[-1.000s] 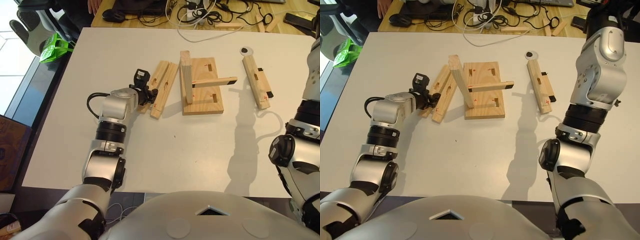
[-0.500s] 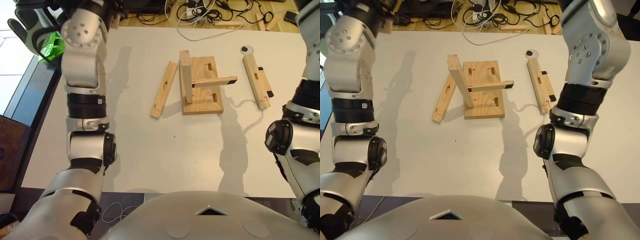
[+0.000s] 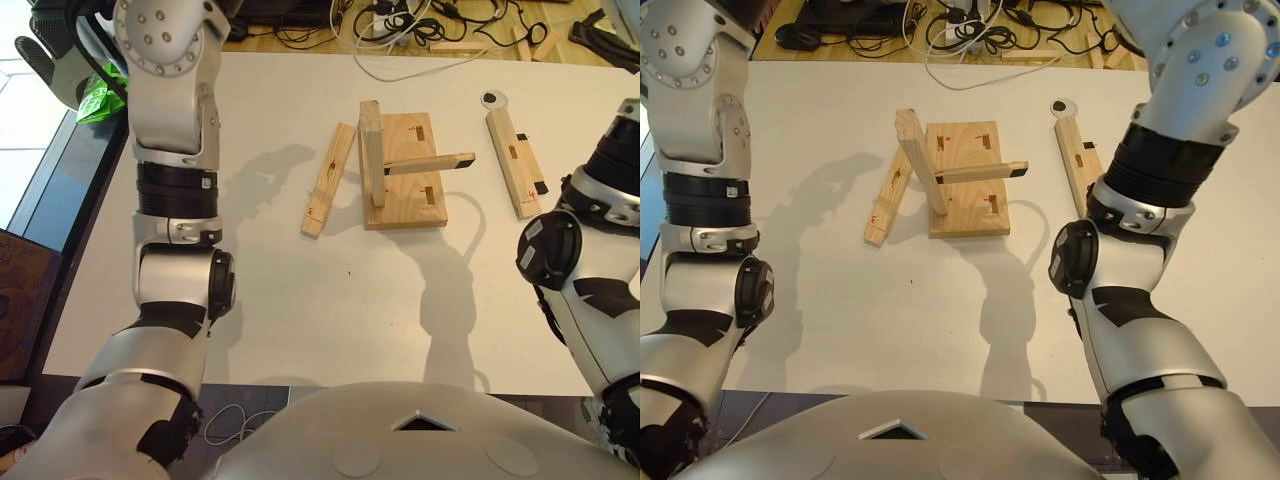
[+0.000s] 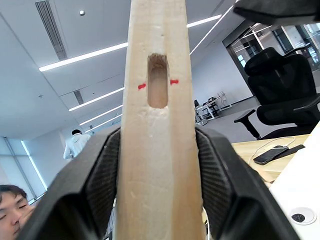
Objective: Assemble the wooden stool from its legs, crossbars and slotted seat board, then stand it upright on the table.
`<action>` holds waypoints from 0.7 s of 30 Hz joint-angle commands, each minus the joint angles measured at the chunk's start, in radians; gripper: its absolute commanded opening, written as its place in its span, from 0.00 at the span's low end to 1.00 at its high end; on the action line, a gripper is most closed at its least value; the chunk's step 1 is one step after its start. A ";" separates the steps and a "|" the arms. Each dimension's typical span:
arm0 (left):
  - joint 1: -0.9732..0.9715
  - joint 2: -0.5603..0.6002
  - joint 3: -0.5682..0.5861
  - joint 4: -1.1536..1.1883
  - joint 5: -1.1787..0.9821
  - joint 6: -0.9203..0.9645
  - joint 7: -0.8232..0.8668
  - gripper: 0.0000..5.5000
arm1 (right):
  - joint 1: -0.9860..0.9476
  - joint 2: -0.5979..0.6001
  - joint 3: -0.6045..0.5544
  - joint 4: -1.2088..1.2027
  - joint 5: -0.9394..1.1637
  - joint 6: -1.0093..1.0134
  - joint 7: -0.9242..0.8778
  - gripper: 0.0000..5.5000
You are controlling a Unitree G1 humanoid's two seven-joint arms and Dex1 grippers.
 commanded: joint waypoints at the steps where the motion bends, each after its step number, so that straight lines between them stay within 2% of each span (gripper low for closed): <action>1: 0.024 -0.011 -0.018 -0.057 -0.018 -0.002 -0.034 0.38 | -0.042 0.017 0.027 0.030 -0.001 -0.021 0.009 0.69; 6: 0.060 -0.024 -0.036 -0.113 -0.036 0.017 -0.059 0.38 | -0.060 0.022 0.033 0.073 -0.018 -0.056 -0.001 0.80; 21: 0.088 -0.016 -0.047 -0.137 -0.005 0.002 -0.068 0.38 | -0.043 0.029 0.014 0.036 0.042 -0.040 -0.056 0.34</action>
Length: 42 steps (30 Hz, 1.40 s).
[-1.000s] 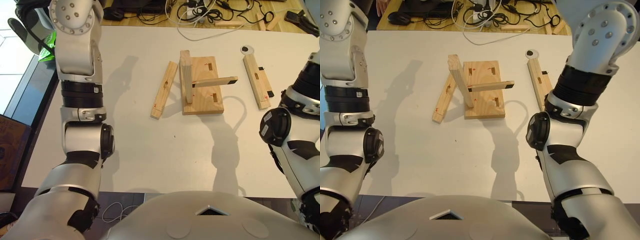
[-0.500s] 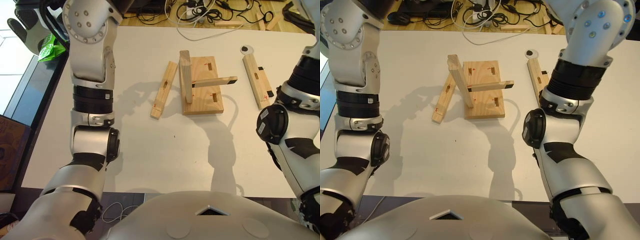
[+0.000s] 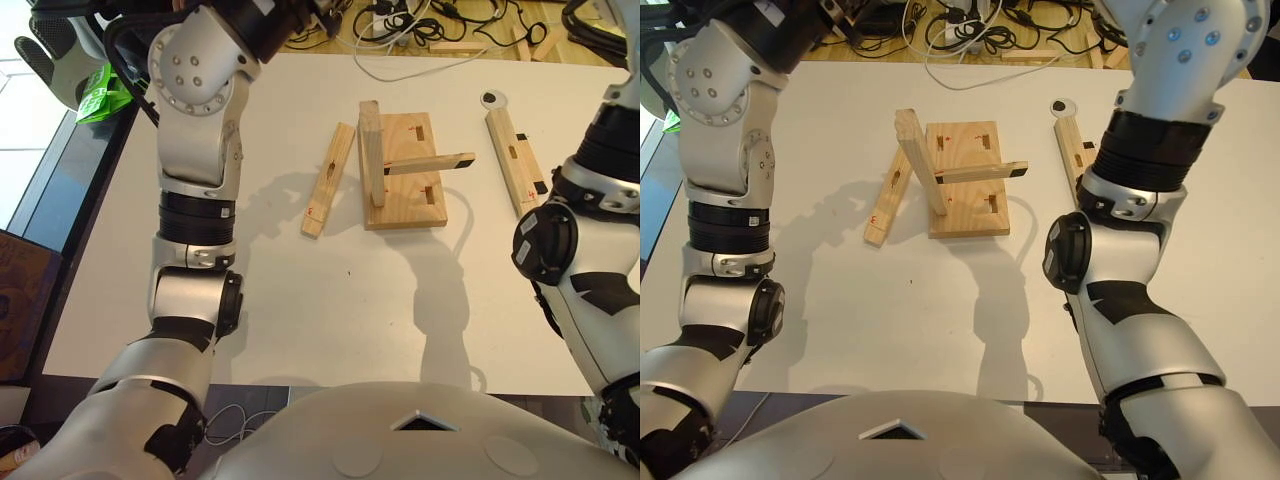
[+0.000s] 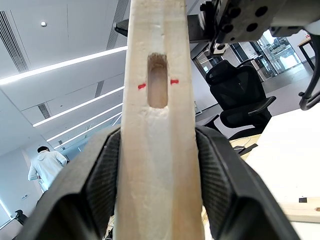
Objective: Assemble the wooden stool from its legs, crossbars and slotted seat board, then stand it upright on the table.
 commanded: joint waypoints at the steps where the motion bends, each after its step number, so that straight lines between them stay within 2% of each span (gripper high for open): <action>1: -0.014 0.006 0.004 -0.024 0.006 0.007 0.004 0.38 | -0.003 0.007 -0.011 -0.024 0.032 0.016 -0.029 0.32; 5: -0.018 0.004 0.005 -0.030 0.005 0.005 0.005 0.38 | -0.005 0.012 -0.026 -0.012 0.045 0.009 -0.056 0.19; 9: -0.020 0.003 0.008 -0.018 0.017 0.001 0.018 0.38 | -0.002 0.023 -0.033 -0.019 0.057 -0.003 -0.071 0.19; 10: -0.020 0.002 0.008 -0.017 0.023 0.002 0.026 0.44 | -0.001 0.026 -0.036 -0.025 0.060 -0.009 -0.076 0.19; 16: -0.027 0.006 0.049 0.001 0.065 -0.019 0.126 0.59 | 0.009 0.046 -0.056 -0.048 -0.003 -0.133 -0.124 0.18; 22: -0.028 0.143 0.180 0.070 0.123 -0.103 0.210 0.75 | 0.017 -0.031 -0.127 -0.048 -0.110 -0.306 -0.223 0.18; 27: -0.039 0.200 0.282 0.164 0.124 -0.020 0.334 0.86 | 0.175 -0.183 -0.140 -0.078 -0.213 -0.264 -0.226 0.18; 28: -0.018 0.188 0.280 0.178 0.129 0.016 0.354 0.89 | 0.233 -0.210 -0.149 -0.095 -0.222 -0.236 -0.229 0.18; 31: 0.064 0.134 0.258 0.145 0.132 0.113 0.393 0.90 | 0.374 -0.240 -0.171 -0.154 -0.217 -0.156 -0.262 0.18; 37: 0.210 0.029 0.201 -0.040 0.110 0.243 0.414 0.90 | 0.680 -0.161 -0.273 -0.346 -0.024 0.045 -0.375 0.18; 42: 0.270 0.004 0.203 -0.107 0.105 0.286 0.432 0.90 | 0.783 -0.082 -0.382 -0.432 0.191 0.082 -0.560 0.18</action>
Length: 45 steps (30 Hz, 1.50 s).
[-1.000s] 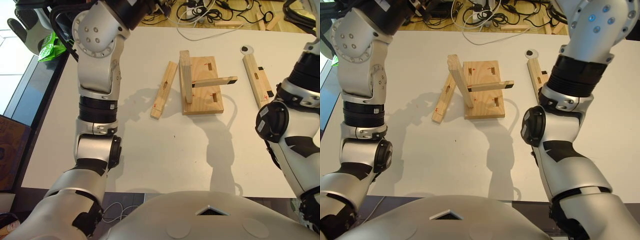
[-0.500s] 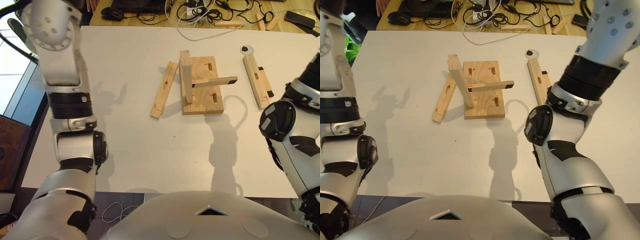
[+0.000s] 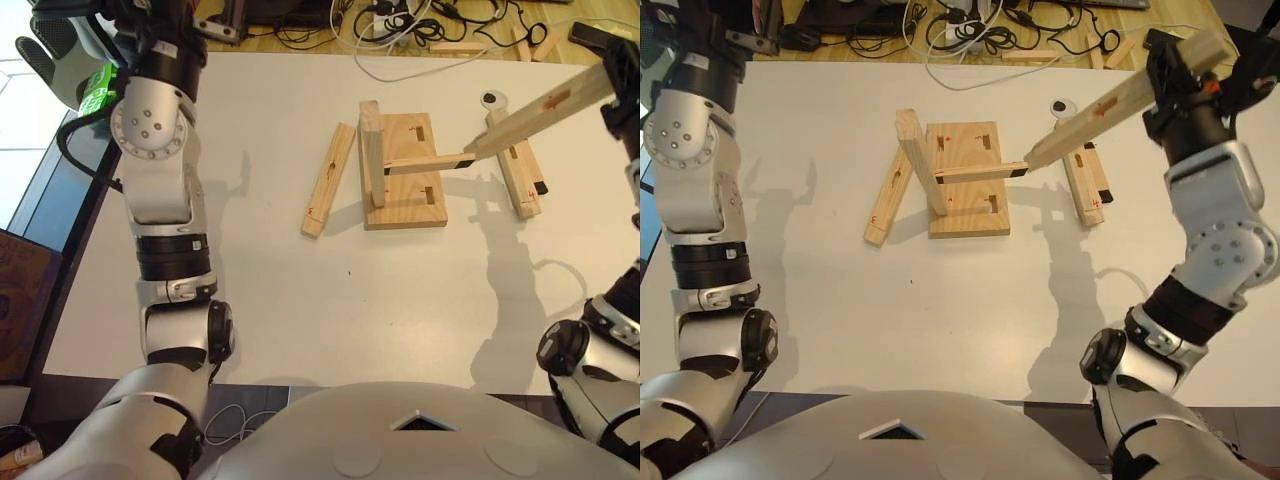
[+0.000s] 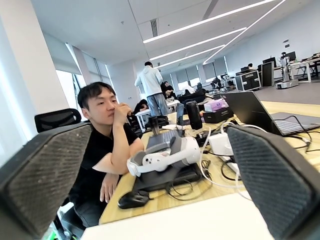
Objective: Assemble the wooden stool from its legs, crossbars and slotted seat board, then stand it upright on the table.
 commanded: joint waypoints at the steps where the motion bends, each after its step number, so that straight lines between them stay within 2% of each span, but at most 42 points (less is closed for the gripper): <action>1: 0.039 -0.018 0.002 -0.044 -0.003 0.033 0.022 0.90 | 0.066 0.063 -0.049 -0.073 0.152 0.008 -0.129 0.18; 5: 0.048 -0.034 -0.009 -0.059 -0.002 0.041 0.031 0.90 | 0.115 0.099 -0.004 -0.094 0.217 -0.010 -0.190 0.18; 10: 0.043 -0.036 -0.006 -0.054 -0.004 0.045 0.031 0.90 | 0.130 0.107 0.081 -0.064 0.183 -0.042 -0.172 0.18; 18: 0.032 -0.043 -0.011 -0.062 -0.014 0.057 0.028 0.90 | 0.127 -0.008 0.162 0.083 0.038 -0.090 0.038 0.18; 22: 0.033 -0.046 -0.010 -0.070 -0.019 0.065 0.030 0.90 | 0.131 -0.026 0.191 0.109 -0.012 -0.113 0.117 0.18; 33: 0.030 -0.047 -0.017 -0.073 -0.027 0.071 0.027 0.90 | 0.137 0.011 0.286 0.087 -0.138 -0.200 0.188 0.18; 45: 0.032 -0.053 -0.023 -0.066 -0.026 0.064 0.028 0.90 | 0.178 -0.029 0.426 -0.069 -0.229 -0.118 0.200 0.18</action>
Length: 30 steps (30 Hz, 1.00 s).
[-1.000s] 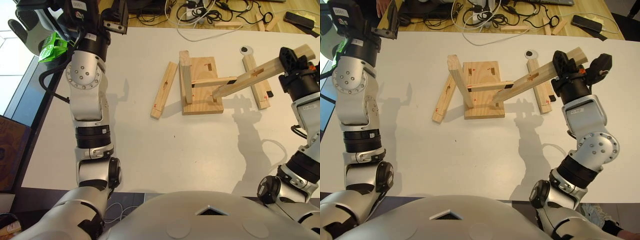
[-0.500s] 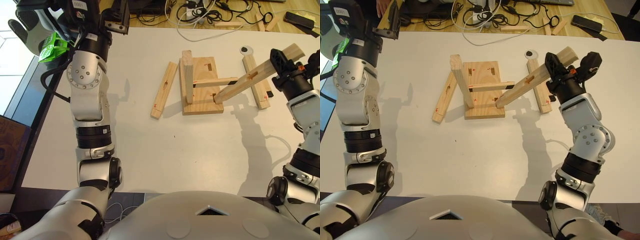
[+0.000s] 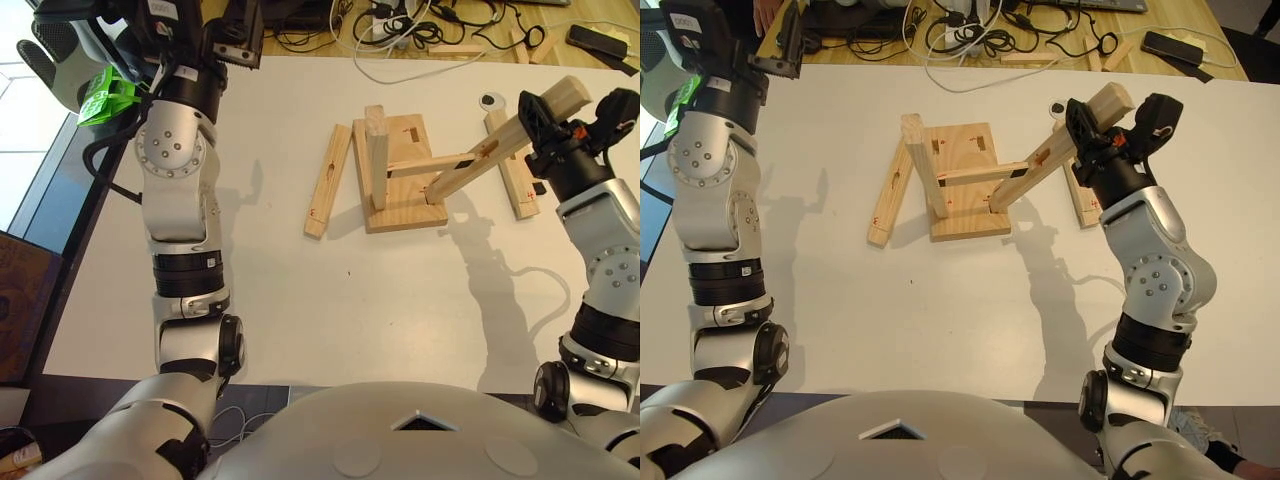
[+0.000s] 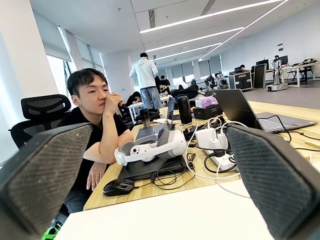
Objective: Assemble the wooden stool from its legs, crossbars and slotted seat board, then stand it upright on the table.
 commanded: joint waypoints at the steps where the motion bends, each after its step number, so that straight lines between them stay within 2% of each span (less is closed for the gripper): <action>1: -0.010 -0.009 -0.007 0.004 0.001 0.007 0.005 0.90 | 0.003 -0.014 0.053 -0.008 -0.045 0.056 -0.008 0.18; 15: -0.018 -0.019 -0.014 0.003 0.003 0.003 0.012 0.90 | -0.057 0.010 0.141 0.052 -0.113 0.121 0.003 0.18; 26: -0.019 -0.018 -0.020 -0.004 0.008 0.011 0.013 0.90 | 0.027 -0.005 0.136 -0.010 -0.159 0.080 0.042 0.18; 30: -0.021 -0.018 -0.021 -0.005 0.009 0.012 0.013 0.90 | 0.011 -0.027 0.189 -0.002 -0.186 0.112 0.059 0.18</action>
